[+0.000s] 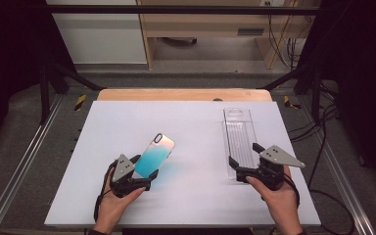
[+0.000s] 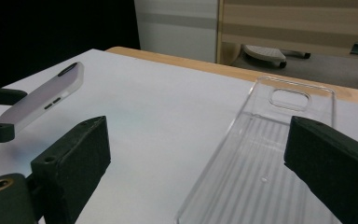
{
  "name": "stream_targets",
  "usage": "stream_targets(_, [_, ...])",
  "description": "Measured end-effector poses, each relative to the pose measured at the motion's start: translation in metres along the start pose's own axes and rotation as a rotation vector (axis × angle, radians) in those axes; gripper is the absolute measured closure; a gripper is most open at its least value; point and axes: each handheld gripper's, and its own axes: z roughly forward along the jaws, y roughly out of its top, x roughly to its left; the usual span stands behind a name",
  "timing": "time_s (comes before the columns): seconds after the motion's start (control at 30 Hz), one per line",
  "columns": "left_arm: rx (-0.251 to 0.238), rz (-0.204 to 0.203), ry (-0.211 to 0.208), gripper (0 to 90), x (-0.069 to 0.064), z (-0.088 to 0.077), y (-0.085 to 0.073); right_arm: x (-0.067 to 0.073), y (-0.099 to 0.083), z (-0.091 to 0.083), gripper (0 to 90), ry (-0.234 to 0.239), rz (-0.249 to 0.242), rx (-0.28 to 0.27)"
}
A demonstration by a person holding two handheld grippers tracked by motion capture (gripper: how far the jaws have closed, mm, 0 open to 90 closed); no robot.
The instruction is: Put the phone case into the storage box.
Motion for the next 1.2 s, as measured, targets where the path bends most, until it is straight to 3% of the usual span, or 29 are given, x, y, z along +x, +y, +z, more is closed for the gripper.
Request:
stream_targets(0.27, [-0.037, 0.006, 0.002, 16.5, -0.004, -0.003, 0.004, 0.021, 0.021, 0.017, 6.7, 0.06, -0.045, 0.002])
stream_targets(0.57, [-0.07, 0.014, 0.01, 16.5, -0.007, -0.007, 0.008, 0.036, 0.019, 0.038, 5.9, 0.111, -0.059, 0.045])
stream_targets(1.2, [-0.08, 0.041, 0.002, 16.6, -0.014, -0.006, 0.011, 0.058, 0.014, 0.065, 5.5, 0.196, -0.021, 0.082])
